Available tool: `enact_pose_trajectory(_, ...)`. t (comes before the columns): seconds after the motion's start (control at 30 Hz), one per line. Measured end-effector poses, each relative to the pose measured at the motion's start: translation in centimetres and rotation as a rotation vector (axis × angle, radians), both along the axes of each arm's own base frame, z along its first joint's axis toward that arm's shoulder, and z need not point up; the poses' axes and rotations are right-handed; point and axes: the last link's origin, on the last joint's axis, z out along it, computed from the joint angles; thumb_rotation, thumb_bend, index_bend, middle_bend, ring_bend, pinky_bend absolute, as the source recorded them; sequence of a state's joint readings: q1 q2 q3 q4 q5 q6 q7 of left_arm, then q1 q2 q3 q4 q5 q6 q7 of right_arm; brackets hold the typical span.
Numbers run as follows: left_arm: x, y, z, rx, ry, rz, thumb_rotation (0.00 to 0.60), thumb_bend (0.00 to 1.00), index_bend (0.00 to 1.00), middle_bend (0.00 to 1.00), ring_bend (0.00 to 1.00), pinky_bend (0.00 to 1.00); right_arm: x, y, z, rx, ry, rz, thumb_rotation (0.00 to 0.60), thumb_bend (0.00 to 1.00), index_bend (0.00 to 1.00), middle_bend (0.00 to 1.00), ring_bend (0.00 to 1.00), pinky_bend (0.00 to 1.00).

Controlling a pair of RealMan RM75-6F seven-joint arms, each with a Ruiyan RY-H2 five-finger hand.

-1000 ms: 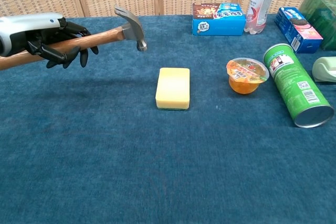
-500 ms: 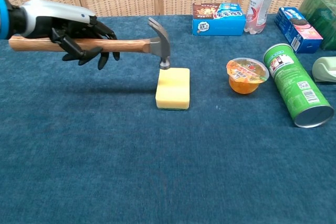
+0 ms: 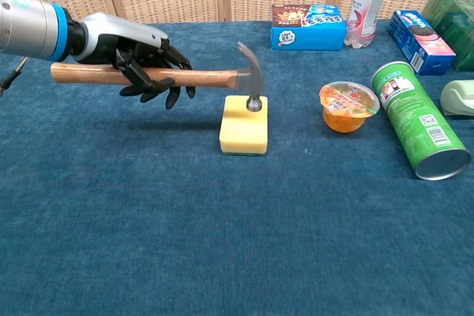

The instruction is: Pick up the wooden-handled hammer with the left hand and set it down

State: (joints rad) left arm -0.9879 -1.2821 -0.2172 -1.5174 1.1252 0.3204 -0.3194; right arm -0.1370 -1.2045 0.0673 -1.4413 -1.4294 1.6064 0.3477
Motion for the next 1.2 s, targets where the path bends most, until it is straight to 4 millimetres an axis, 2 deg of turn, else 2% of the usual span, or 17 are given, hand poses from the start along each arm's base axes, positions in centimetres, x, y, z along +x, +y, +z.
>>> enact_pose_trajectory(0.23,-1.1,0.6,-0.8,-0.014,0.066,0.017,0.6,0.71,0.52,0.66,0.64,0.74,-0.2,0.1,0.0,-0.005,-0.001,-0.005,0.6,0.29,0.5,0.51,0.44,0.38)
enact_pose_trajectory(0.43,-0.1,1.1,0.2,0.105,-0.029,0.008,0.6,0.7,0.52,0.66,0.64,0.74,-0.1,0.1,0.0,-0.006,0.002,-0.002,0.6,0.29,0.5,0.51,0.44,0.38)
enact_pose_trajectory(0.57,0.3,0.7,1.0,0.167,-0.099,0.01,0.6,0.7,0.52,0.66,0.64,0.74,0.0,0.0,-0.1,-0.002,0.004,-0.001,0.6,0.29,0.5,0.51,0.44,0.38)
enact_pose_trajectory(0.77,0.1,-0.1,1.8,0.169,-0.137,0.012,0.6,0.69,0.52,0.66,0.64,0.74,0.1,0.0,0.0,-0.005,0.009,0.0,0.6,0.29,0.5,0.51,0.44,0.38)
enact_pose_trajectory(1.03,-0.2,-0.4,1.6,0.145,-0.159,0.022,0.6,0.69,0.52,0.66,0.64,0.74,0.2,0.0,0.1,-0.009,0.014,0.0,0.6,0.29,0.5,0.52,0.44,0.35)
enact_pose_trajectory(1.2,0.0,-0.5,1.6,0.178,-0.245,0.041,0.6,0.68,0.53,0.66,0.64,0.74,0.2,0.0,0.1,-0.007,0.015,-0.003,0.6,0.29,0.5,0.52,0.44,0.35)
